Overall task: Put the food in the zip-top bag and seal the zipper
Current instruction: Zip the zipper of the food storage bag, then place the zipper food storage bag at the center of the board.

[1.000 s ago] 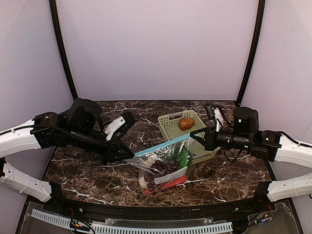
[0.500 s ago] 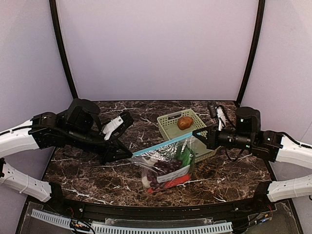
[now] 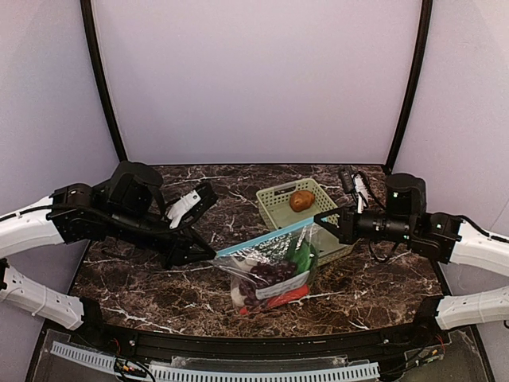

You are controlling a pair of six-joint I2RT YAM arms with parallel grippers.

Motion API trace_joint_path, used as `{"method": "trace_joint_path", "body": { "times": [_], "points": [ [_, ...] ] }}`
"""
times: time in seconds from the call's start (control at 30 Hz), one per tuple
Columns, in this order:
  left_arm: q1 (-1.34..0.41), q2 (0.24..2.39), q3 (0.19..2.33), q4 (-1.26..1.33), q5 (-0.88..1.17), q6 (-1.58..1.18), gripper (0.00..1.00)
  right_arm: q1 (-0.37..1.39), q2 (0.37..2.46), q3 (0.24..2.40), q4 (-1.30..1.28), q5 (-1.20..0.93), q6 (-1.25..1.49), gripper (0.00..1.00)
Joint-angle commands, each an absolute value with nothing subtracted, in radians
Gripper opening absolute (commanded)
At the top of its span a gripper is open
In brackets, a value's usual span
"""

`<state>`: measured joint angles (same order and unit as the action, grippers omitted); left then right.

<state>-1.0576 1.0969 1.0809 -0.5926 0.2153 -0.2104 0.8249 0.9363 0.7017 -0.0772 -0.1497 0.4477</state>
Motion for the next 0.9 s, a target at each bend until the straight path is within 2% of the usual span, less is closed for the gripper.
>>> {"method": "trace_joint_path", "body": {
  "times": [0.0,0.1,0.2,0.3,0.6,0.77,0.87],
  "points": [
    [-1.052,1.069,1.062,-0.603,0.266,-0.242,0.06,0.797,0.928,0.73,-0.05,-0.224,0.408,0.0],
    [-1.053,1.078,1.06,-0.581,0.279,-0.26,0.08,0.799,0.958,0.743,-0.047,-0.303,0.396,0.0],
    [-1.051,1.091,1.071,-0.611,0.225,-0.278,0.01,0.813,0.979,0.743,-0.029,-0.336,0.396,0.0],
    [-1.035,1.092,1.069,-0.658,0.154,-0.297,0.01,0.836,0.995,0.743,-0.005,-0.337,0.404,0.0],
    [-0.808,0.996,0.941,-0.674,0.145,-0.351,0.01,0.914,1.113,0.778,0.069,-0.259,0.439,0.0],
    [-0.742,1.0,0.918,-0.665,0.162,-0.348,0.01,0.917,1.157,0.792,0.09,-0.202,0.469,0.0],
    [-0.728,1.006,0.905,-0.644,0.175,-0.348,0.01,0.917,1.15,0.793,0.09,-0.158,0.472,0.2]
  ]
}}
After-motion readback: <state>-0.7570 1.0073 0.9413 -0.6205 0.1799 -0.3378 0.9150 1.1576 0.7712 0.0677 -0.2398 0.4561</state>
